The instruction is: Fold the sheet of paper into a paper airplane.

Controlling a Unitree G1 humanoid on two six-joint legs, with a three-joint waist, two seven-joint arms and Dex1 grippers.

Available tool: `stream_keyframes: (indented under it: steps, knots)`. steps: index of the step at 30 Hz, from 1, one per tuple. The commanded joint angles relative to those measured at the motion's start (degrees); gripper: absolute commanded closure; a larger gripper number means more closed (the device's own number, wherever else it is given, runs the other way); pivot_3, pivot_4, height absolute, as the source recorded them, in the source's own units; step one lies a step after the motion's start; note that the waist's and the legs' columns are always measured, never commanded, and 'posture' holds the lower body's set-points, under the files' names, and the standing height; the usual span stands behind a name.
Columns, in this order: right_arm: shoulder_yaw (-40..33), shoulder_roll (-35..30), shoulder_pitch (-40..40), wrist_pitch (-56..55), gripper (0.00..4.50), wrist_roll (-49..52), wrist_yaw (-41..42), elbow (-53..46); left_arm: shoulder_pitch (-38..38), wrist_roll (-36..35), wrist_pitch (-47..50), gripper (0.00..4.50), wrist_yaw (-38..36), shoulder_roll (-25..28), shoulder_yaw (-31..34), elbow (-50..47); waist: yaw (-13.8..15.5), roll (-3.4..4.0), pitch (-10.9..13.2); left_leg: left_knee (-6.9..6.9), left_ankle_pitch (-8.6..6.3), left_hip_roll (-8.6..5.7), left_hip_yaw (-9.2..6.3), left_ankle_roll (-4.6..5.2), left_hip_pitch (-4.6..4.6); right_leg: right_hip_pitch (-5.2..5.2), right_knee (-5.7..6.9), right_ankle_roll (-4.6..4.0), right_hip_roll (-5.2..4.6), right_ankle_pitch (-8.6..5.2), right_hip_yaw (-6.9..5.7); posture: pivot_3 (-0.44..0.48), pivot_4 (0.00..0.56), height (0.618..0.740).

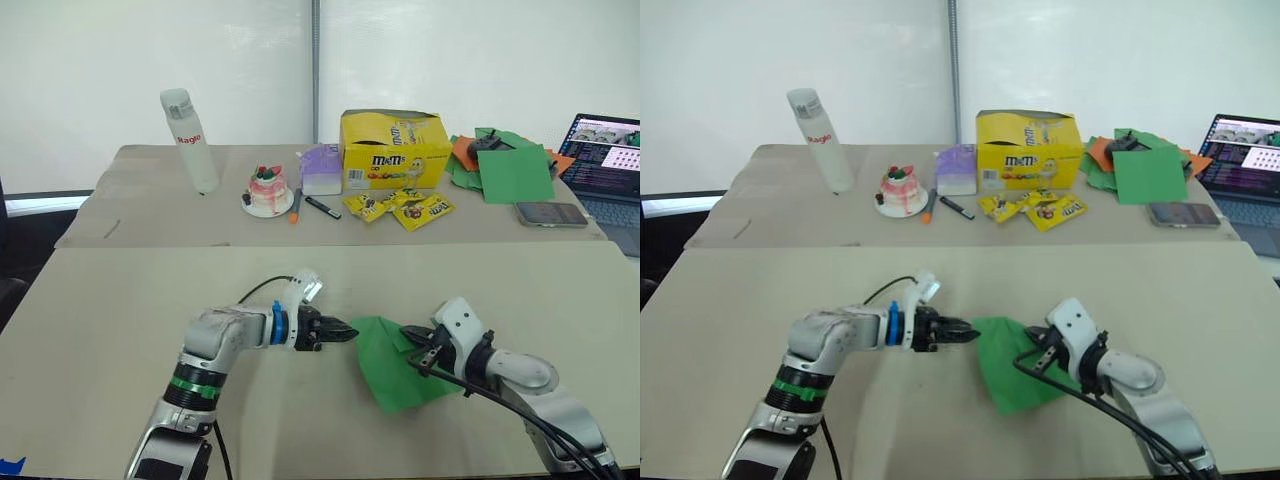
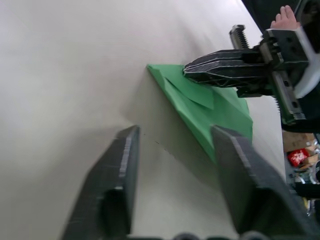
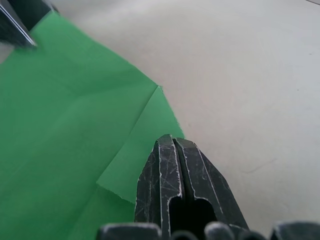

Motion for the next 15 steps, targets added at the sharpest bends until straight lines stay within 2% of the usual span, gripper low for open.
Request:
stream_keyframes:
  steps: [1,3,10,15]
  knots:
    - [-1.3,-0.6,-0.6,0.9,4.5,0.5,-0.2,-1.8,-2.2,-0.9,-2.1,3.88,0.2,-1.0,-1.0,0.1,0.1,0.0,0.0,0.0,0.0,0.0,0.0,0.0,-0.01,-0.01,0.0,0.0,0.0,0.0,0.0,0.0,0.15,0.74]
    - [-2.1,-0.7,-0.5,1.3,4.5,0.8,-0.5,-2.6,-3.0,-1.3,-2.2,4.46,0.0,-1.4,-1.3,0.6,0.1,0.0,0.0,0.01,0.01,-0.02,0.0,-0.02,-0.06,-0.02,-0.01,0.0,-0.03,0.0,0.0,0.0,0.15,0.74]
    - [-6.3,-0.9,-0.6,3.3,4.5,3.3,-0.7,-6.7,-8.1,0.7,-8.3,4.49,-6.7,3.1,-5.6,4.5,0.0,0.01,0.0,0.0,0.02,-0.02,0.0,-0.04,-0.18,-0.16,0.0,-0.01,-0.01,0.01,0.0,0.0,0.15,0.74]
    - [-8.0,-1.8,-2.2,4.0,4.5,5.2,0.3,-8.9,-15.6,7.5,-23.7,4.49,-18.2,8.3,-13.2,13.0,0.0,0.02,0.0,0.0,0.04,-0.06,0.01,-0.07,-0.29,-0.28,-0.01,-0.07,-0.02,0.04,0.0,0.0,0.15,0.74]
